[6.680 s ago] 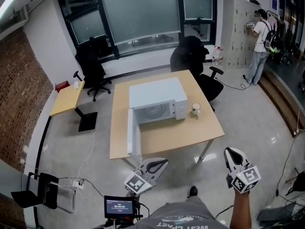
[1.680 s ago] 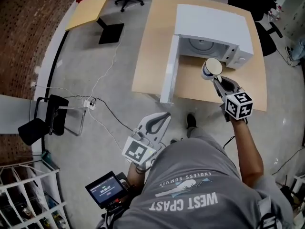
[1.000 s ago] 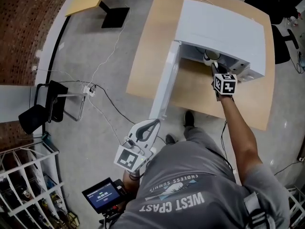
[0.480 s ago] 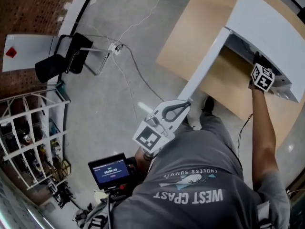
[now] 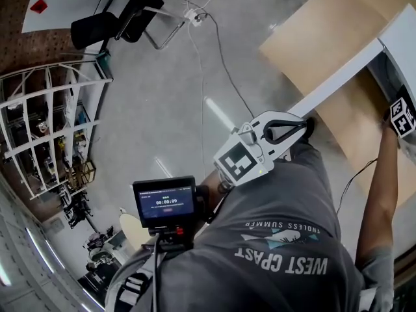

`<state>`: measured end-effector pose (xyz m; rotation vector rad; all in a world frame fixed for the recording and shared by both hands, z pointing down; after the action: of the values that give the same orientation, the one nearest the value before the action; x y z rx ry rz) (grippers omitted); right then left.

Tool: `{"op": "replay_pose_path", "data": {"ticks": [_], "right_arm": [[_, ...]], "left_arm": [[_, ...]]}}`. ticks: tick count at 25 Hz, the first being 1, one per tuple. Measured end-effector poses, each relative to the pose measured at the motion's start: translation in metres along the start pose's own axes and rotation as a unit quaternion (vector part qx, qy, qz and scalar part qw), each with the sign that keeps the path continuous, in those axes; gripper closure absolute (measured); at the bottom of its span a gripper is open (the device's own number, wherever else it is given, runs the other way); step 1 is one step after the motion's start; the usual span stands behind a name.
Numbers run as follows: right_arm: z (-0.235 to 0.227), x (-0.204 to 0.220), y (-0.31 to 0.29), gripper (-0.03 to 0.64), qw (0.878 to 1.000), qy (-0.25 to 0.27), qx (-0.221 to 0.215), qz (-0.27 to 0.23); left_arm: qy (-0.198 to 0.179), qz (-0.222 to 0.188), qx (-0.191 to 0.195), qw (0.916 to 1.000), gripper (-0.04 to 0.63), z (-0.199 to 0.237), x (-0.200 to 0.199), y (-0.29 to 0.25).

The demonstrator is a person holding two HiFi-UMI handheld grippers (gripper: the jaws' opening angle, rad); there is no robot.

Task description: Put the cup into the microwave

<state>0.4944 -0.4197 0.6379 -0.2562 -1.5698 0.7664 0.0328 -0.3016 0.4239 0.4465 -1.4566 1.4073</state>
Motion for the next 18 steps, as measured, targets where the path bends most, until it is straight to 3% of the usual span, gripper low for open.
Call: {"op": "replay_pose_path", "data": {"ticks": [7,11,18], "right_arm": [[0.004,0.012,-0.009,0.549,1.0,0.009,0.007,0.005],[0.009,0.02,-0.004,0.471,1.0,0.02,0.0,0.008],[0.008,0.048,0.006,0.456,1.0,0.011,0.011,0.016]], "left_arm": [[-0.008,0.001,0.001,1.0,0.574,-0.003,0.023,0.005],[-0.015,-0.002,0.001,0.9999,0.574,-0.005,0.036,0.016],[-0.02,-0.012,-0.002,0.9997,0.574,-0.01,0.062,0.025]]}}
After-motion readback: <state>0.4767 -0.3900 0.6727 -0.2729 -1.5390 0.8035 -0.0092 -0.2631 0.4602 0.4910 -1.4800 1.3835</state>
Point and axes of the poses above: the fingertips, and each gripper's own axes: y backward along the fingers, z to its left, x out of its underside, the point moved 8 cm from there along y, backward along the fingers, and after that the axes turned 10 degrees about z, right-handed, at the moved point
